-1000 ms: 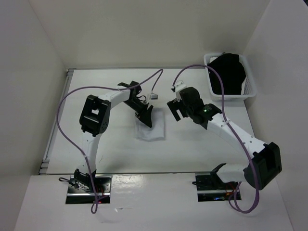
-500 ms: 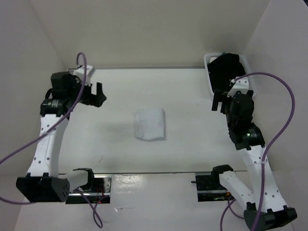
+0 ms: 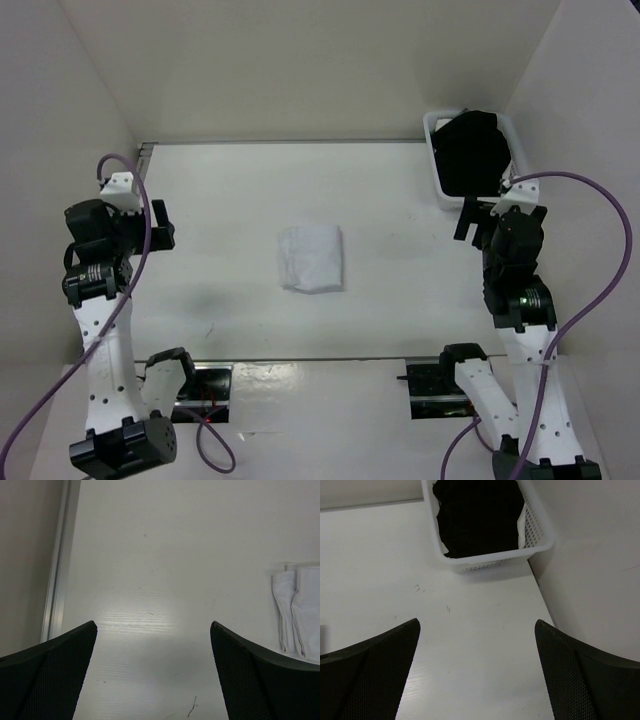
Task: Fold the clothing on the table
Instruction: Fold the skirt
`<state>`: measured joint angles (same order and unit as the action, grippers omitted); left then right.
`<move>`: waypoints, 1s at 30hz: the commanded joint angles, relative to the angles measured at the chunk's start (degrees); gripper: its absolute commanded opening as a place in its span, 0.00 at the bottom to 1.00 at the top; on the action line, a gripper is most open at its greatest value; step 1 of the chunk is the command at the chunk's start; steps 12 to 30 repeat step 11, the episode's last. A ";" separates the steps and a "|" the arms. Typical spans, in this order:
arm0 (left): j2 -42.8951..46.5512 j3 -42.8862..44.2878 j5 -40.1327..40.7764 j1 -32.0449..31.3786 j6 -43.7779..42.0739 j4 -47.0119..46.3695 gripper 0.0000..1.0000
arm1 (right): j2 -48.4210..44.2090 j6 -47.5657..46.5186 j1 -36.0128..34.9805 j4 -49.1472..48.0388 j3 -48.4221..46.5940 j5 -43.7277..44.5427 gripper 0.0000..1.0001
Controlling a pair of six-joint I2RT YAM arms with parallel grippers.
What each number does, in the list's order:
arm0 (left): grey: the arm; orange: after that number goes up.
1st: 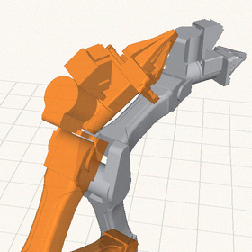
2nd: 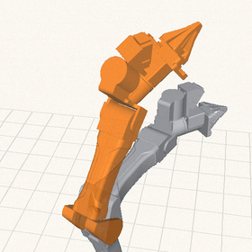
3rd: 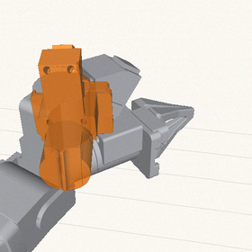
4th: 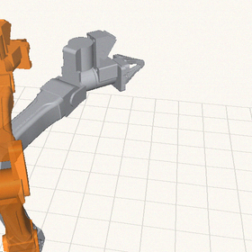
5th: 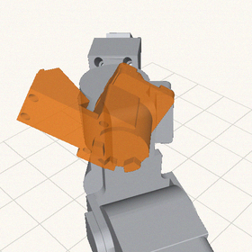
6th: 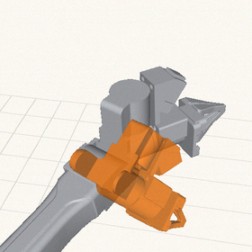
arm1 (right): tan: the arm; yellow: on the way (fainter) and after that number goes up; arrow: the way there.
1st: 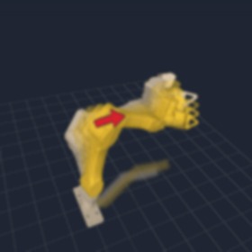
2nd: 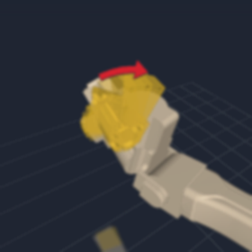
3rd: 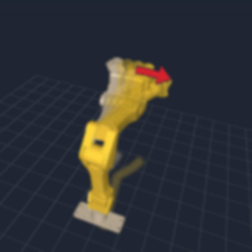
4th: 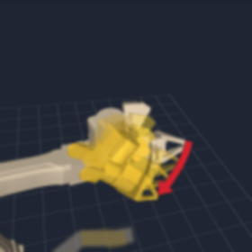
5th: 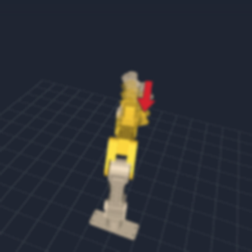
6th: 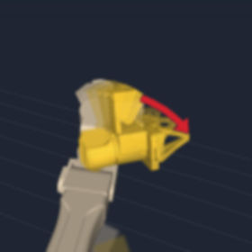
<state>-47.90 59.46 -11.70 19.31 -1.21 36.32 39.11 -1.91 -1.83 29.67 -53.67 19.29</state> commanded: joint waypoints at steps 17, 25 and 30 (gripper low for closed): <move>-0.88 0.48 -2.36 0.73 -0.19 -0.90 1.00 | 1.39 0.86 0.33 -0.59 0.41 0.05 1.00; -0.88 0.48 -2.36 0.73 -0.19 -0.90 1.00 | 1.39 0.86 0.33 -0.59 0.41 0.05 1.00; -0.88 0.48 -2.36 0.73 -0.19 -0.90 1.00 | 1.39 0.86 0.33 -0.59 0.41 0.05 1.00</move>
